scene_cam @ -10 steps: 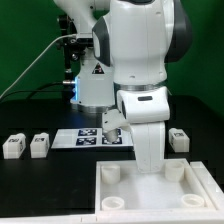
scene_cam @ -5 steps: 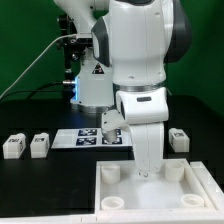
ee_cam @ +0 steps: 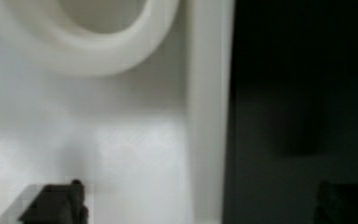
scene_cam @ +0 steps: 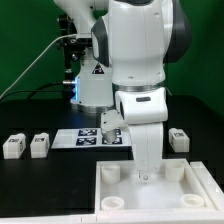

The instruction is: Assemble one leg

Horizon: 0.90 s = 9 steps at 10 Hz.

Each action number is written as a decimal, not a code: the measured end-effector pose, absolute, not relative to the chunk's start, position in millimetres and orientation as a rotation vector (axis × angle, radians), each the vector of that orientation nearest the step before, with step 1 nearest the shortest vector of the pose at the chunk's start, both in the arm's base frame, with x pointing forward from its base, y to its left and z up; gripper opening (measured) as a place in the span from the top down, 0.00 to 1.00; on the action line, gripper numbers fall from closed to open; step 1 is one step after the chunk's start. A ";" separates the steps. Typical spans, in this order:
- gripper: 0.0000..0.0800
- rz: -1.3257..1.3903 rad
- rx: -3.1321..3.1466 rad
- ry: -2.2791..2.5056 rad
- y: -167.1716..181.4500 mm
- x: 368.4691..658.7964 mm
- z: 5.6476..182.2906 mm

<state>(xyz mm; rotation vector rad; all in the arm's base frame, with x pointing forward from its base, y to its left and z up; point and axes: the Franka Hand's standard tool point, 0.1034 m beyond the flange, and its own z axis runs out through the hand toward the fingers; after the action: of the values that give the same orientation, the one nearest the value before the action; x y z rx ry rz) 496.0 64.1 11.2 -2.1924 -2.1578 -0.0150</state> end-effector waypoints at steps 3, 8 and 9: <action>0.19 -0.015 -2.194 -2.157 63.5 496.2 11.3; 0.19 -0.006 -2.615 -1.657 89.0 475.8 44.5; 0.19 -0.004 -2.742 -1.424 102.0 469.2 45.4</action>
Offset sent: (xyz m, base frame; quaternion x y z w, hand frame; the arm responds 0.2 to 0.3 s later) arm -0.0060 -0.0114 0.0361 0.0045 -0.0282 0.0149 0.9995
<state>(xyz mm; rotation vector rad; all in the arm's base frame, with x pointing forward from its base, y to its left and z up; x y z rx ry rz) 469.2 102.0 45.4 -2.7420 -1.4240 -0.0037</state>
